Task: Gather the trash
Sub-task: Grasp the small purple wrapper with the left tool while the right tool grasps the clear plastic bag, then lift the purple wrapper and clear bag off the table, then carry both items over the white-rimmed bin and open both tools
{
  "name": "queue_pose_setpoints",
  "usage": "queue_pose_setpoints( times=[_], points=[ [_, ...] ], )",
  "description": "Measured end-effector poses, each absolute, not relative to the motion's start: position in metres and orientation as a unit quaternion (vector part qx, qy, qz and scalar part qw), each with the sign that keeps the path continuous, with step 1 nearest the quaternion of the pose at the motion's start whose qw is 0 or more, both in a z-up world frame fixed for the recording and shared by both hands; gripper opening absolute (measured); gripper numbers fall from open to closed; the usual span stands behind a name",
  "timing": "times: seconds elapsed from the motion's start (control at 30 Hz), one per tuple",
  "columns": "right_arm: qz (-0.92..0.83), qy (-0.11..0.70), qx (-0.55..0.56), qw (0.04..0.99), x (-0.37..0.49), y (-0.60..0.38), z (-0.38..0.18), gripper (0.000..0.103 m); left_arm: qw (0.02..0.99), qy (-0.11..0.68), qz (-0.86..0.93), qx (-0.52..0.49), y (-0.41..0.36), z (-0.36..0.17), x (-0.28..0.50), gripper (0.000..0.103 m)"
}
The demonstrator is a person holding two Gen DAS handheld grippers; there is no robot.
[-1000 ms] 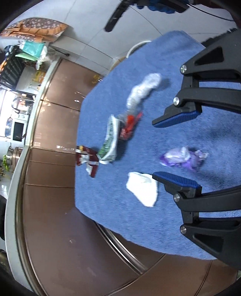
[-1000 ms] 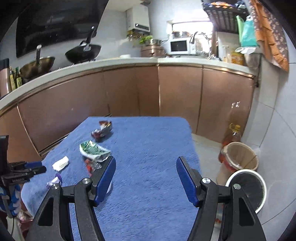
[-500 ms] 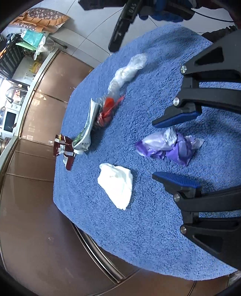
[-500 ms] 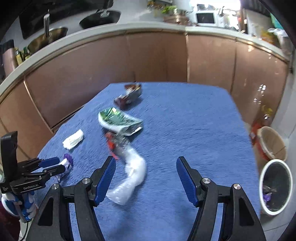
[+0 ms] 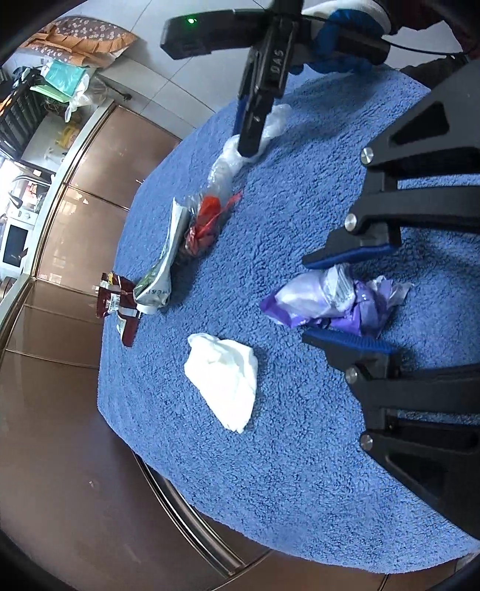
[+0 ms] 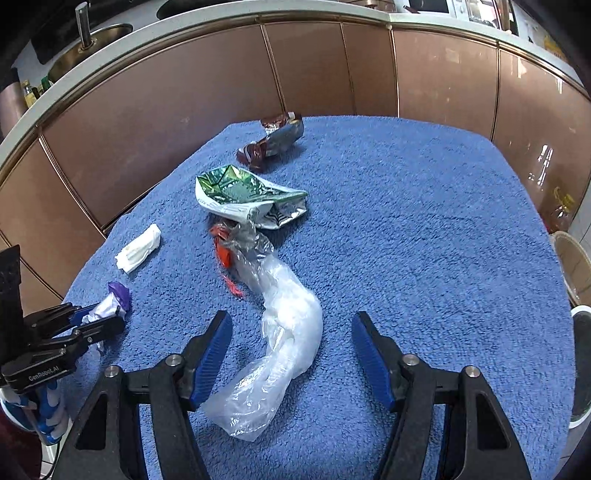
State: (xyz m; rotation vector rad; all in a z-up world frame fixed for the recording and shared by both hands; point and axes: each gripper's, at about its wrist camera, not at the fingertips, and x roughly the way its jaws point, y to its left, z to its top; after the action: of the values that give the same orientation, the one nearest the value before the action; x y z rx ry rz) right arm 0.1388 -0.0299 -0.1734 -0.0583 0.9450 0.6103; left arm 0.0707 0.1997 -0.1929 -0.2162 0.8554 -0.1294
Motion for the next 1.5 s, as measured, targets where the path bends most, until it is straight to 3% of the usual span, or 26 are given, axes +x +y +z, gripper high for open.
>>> queue_pose_setpoints(
  times=[0.23,1.03,1.5],
  points=[
    [0.303,0.455,-0.028,0.837,0.137,-0.03,-0.179,0.031,0.902,0.414,-0.05,-0.111,0.2,-0.193,0.067,0.028],
    [0.286,0.376,0.041,0.88,0.09,-0.127,-0.121,0.03,0.916,0.381,-0.091,-0.083,0.131,-0.127,0.057,0.028],
    [0.157,0.34,0.085,0.923,0.078,-0.254,-0.108,0.03,0.9,0.376,-0.218,-0.012,-0.015,-0.093,0.116,0.028]
  ],
)
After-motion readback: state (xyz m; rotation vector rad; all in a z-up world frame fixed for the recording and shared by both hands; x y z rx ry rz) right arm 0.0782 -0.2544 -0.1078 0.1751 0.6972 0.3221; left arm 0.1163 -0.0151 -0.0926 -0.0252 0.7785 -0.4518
